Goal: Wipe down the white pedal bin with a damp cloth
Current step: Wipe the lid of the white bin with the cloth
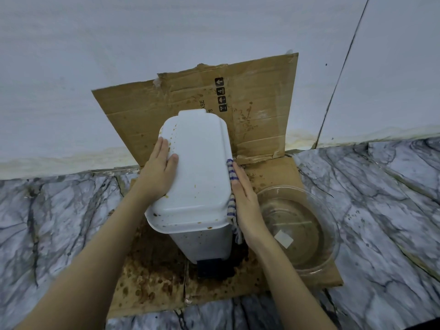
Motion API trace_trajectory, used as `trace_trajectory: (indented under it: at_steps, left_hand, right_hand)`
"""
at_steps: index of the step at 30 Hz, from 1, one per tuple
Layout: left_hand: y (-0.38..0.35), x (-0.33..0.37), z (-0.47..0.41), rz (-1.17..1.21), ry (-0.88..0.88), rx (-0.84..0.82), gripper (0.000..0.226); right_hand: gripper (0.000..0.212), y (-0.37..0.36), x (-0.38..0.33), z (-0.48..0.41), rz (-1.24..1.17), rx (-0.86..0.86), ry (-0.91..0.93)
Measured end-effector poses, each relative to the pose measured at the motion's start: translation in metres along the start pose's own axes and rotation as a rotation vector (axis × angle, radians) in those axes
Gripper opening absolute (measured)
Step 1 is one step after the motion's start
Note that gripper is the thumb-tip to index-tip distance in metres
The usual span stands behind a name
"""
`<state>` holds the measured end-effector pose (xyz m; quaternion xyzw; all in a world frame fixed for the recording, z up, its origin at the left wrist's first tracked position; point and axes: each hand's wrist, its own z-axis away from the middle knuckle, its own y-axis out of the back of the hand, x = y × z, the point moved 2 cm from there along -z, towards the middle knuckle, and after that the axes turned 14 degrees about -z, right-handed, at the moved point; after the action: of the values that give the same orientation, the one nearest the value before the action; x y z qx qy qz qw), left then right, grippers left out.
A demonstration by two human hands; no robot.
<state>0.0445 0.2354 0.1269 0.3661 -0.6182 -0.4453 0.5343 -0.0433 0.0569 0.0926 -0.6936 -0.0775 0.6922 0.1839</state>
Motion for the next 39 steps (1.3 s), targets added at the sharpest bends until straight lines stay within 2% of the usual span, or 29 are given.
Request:
trace_trajectory:
  at_steps: [5,9,11,13,17,18,23,25,28,31,32,36,39]
  left_hand:
    - [0.0,0.0,-0.002,-0.009,-0.002,0.003,0.059]
    - [0.0,0.0,-0.001,-0.008,-0.004,0.007,0.058]
    - [0.001,0.0,-0.001,-0.01,-0.002,0.003,0.058]
    - [0.001,0.001,-0.001,-0.013,0.005,-0.002,0.058]
    - [0.002,0.002,0.001,-0.006,0.002,-0.006,0.059]
    - [0.002,0.002,0.001,-0.005,0.002,-0.006,0.059]
    - [0.001,0.001,-0.001,0.013,0.008,-0.007,0.058]
    - [0.0,0.0,-0.002,0.018,0.008,-0.01,0.059]
    - [-0.002,-0.001,-0.002,0.02,0.01,-0.009,0.059]
    - [-0.001,0.001,-0.001,0.019,0.009,-0.012,0.059]
    - [-0.001,0.001,0.0,0.019,0.009,-0.016,0.059]
    - [0.001,0.003,0.002,0.042,0.008,-0.021,0.059]
    - [0.002,0.003,0.003,0.06,0.004,-0.015,0.059]
  right_hand:
    - [0.041,-0.004,-0.024,-0.037,0.027,-0.054,-0.047]
    - [0.037,-0.006,-0.006,-0.034,0.072,-0.006,-0.024]
    - [0.035,-0.006,0.01,-0.02,0.074,0.066,-0.009]
    - [0.037,-0.01,0.023,0.002,0.073,0.207,0.086]
    - [0.052,-0.036,0.03,0.044,0.346,0.419,0.349]
    - [0.054,-0.04,0.031,0.047,0.404,0.437,0.396]
    - [0.042,-0.043,0.032,0.047,0.859,0.422,0.61]
    - [0.042,-0.044,0.02,0.044,1.011,0.372,0.604]
    - [0.045,-0.053,-0.006,0.023,1.223,0.22,0.477]
    - [0.047,-0.064,-0.027,-0.012,1.306,-0.024,0.216]
    - [0.048,-0.066,-0.031,-0.02,1.312,-0.051,0.151]
    - [0.047,-0.07,-0.032,-0.019,1.287,0.027,0.103]
    - [0.044,-0.074,-0.017,0.013,1.258,0.226,0.303]
